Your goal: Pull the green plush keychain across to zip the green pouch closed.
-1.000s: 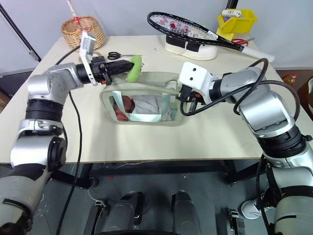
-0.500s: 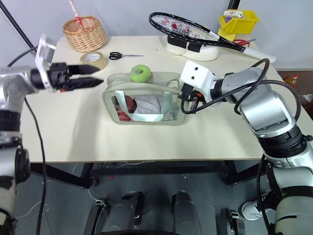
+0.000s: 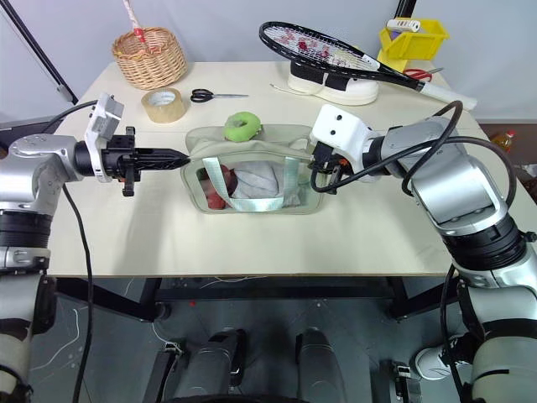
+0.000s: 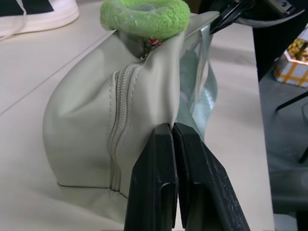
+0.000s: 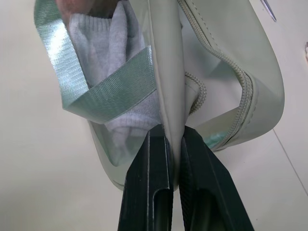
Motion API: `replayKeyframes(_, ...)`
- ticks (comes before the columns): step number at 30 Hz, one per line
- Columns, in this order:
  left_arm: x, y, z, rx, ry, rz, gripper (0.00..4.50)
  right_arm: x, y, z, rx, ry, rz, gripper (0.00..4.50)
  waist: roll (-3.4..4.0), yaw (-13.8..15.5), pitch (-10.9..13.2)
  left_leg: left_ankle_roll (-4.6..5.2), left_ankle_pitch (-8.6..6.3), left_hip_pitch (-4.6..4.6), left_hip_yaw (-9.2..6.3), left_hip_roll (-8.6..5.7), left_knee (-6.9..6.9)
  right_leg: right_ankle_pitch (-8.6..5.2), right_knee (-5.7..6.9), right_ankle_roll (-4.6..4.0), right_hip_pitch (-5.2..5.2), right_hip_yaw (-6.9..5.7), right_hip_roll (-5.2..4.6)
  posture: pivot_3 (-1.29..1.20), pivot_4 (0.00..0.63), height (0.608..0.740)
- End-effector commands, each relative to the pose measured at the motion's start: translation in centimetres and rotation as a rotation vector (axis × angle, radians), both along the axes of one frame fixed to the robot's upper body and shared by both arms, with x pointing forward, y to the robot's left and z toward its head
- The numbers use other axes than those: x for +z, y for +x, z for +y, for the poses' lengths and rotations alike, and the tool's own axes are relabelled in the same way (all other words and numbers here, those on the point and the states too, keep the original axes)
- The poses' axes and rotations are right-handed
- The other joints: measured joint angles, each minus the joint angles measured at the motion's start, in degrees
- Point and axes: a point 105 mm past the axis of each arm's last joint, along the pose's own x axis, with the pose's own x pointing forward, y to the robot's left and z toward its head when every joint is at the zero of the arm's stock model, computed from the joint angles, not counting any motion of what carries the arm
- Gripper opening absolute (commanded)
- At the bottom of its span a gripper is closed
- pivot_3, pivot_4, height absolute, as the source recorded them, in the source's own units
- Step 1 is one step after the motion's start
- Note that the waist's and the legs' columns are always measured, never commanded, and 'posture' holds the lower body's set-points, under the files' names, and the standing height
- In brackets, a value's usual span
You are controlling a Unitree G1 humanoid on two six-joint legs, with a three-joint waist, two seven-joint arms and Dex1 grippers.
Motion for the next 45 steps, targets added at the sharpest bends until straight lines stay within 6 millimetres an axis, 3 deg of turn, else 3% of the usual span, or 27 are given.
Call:
replayKeyframes(1,-1.0,0.9,-0.2,0.04,0.052,0.0,0.0,2.0,-1.3,0.7,0.053,0.05,-0.037,1.64,0.0,0.04,0.0,0.0,0.0,0.0,-0.01,0.0,0.0,0.0,0.0,0.0,0.01,0.0,0.0,0.0,0.15,0.659)
replayKeyframes(6,-1.1,1.0,-0.3,0.025,0.065,-0.03,0.0,7.7,-4.0,2.6,0.234,0.295,-0.068,4.29,0.01,-0.14,-0.01,0.01,0.0,0.04,-0.01,0.0,0.0,0.0,0.02,0.01,0.03,0.0,0.0,0.0,0.15,0.659)
replayKeyframes(11,-1.2,0.9,-0.7,0.006,0.061,-0.045,0.0,8.4,-1.8,6.5,0.271,0.296,-0.137,4.4,-0.02,-0.31,-0.06,0.01,0.0,0.2,-0.03,0.01,-0.02,0.0,-0.01,0.0,0.18,-0.02,0.01,0.0,0.15,0.659)
replayKeyframes(16,-1.3,0.7,-1.0,-0.007,0.06,-0.049,0.0,6.3,1.2,10.0,0.266,0.183,-0.159,4.4,-0.01,-0.13,-0.05,0.0,0.0,0.13,-0.02,-0.02,0.0,0.0,0.01,0.01,0.1,-0.03,0.01,0.0,0.15,0.659)
replayKeyframes(19,-1.3,0.6,-1.0,-0.009,0.063,-0.052,0.0,5.3,2.7,10.7,0.236,0.128,-0.154,4.4,-0.02,-0.14,-0.05,0.0,0.0,0.08,-0.03,-0.05,0.0,0.01,0.01,0.01,0.07,-0.03,0.01,0.0,0.15,0.659)
replayKeyframes(22,-1.2,0.5,-1.0,-0.01,0.064,-0.053,0.0,5.1,3.5,10.8,0.201,0.137,-0.118,3.07,-0.02,-0.09,-0.05,0.0,0.0,0.09,-0.06,-0.06,0.01,0.01,0.03,0.02,0.09,-0.05,0.02,0.0,0.15,0.659)
replayKeyframes(28,-1.3,0.4,-0.7,0.007,0.067,-0.053,0.0,6.3,2.7,10.3,0.209,0.232,-0.065,0.02,-0.01,-0.19,-0.05,0.0,0.0,0.09,-0.07,-0.06,0.01,0.01,0.04,0.02,0.08,-0.05,0.03,0.0,0.15,0.659)
replayKeyframes(29,-1.3,0.5,-0.7,0.011,0.068,-0.053,0.0,6.3,2.7,10.0,0.202,0.238,-0.06,0.02,-0.01,-0.19,-0.05,0.0,0.0,0.09,-0.07,-0.06,0.01,0.01,0.04,0.02,0.09,-0.05,0.03,0.0,0.15,0.659)
replayKeyframes(31,-1.3,0.6,-0.6,0.023,0.065,-0.053,0.0,6.3,3.0,9.2,0.162,0.259,-0.048,0.02,-0.01,-0.19,-0.05,0.0,0.0,0.1,-0.07,-0.06,0.01,0.01,0.03,0.02,0.09,-0.05,0.03,0.0,0.15,0.659)
replayKeyframes(34,-1.2,0.8,-0.3,0.047,0.059,-0.06,0.0,6.9,3.3,6.4,0.064,0.318,-0.039,0.02,-0.01,-0.06,-0.05,0.0,0.0,0.09,-0.07,-0.07,0.01,0.01,0.03,0.02,0.1,-0.05,0.03,0.0,0.15,0.659)
replayKeyframes(37,-1.1,1.1,0.2,0.08,0.054,-0.059,0.0,7.5,3.9,0.9,-0.112,0.298,-0.114,0.02,-0.01,0.35,-0.05,0.01,0.0,0.09,-0.07,-0.07,0.01,0.01,0.01,0.02,0.11,-0.05,0.02,0.0,0.15,0.659)
replayKeyframes(43,-1.2,1.2,0.7,0.103,0.04,-0.043,0.0,5.5,4.7,-11.0,-0.49,0.033,-0.249,0.02,-0.01,0.81,-0.05,0.01,-0.01,0.12,0.09,-0.08,0.0,0.0,-0.03,0.0,0.1,0.01,0.01,0.0,0.15,0.659)
replayKeyframes(45,-1.2,1.2,0.7,0.107,0.036,-0.039,0.0,5.2,4.4,-13.5,-0.572,-0.011,-0.273,0.02,0.01,0.57,-0.04,0.03,-0.02,0.14,0.13,-0.05,-0.03,0.0,-0.03,0.0,0.09,0.04,0.02,0.0,0.15,0.659)
